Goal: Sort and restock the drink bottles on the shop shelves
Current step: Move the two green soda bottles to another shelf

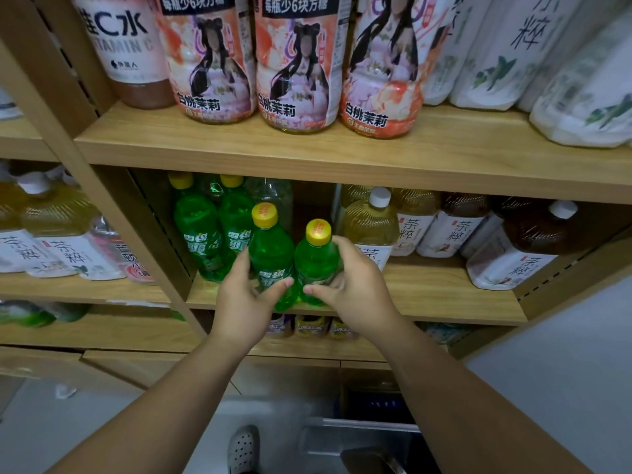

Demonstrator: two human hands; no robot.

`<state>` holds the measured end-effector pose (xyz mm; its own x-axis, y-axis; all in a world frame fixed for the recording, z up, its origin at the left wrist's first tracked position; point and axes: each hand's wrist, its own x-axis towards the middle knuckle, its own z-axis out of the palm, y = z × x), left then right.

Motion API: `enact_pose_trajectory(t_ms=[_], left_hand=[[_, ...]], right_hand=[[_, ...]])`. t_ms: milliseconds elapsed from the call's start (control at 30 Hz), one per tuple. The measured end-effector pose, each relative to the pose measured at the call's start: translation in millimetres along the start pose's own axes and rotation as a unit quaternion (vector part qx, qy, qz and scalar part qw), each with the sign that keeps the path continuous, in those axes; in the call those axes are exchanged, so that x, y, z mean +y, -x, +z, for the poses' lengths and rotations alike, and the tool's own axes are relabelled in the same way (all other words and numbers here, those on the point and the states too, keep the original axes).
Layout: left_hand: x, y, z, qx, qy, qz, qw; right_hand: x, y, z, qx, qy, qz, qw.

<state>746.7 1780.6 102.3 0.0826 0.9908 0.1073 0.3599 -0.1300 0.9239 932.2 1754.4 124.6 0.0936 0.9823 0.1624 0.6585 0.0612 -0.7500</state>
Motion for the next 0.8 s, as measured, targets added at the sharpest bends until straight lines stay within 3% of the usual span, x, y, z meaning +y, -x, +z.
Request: enact_pose_trajectory(t_ms=[300, 600, 800], left_hand=[[63.9, 34.7, -13.0, -0.029, 0.068, 0.056, 0.996], [188.8, 57.5, -11.4, -0.021, 0.085, 0.214, 0.973], [279.7, 48.0, -10.5, -0.045, 0.134, 0.288, 0.947]], right_hand=[[-23.2, 45.4, -51.3, 0.095, -0.099, 0.013, 0.990], [-82.7, 72.3, -160.2, 0.200, -0.191, -0.085, 0.957], [-132.9, 68.4, -238.7, 0.271, -0.177, -0.162, 0.932]])
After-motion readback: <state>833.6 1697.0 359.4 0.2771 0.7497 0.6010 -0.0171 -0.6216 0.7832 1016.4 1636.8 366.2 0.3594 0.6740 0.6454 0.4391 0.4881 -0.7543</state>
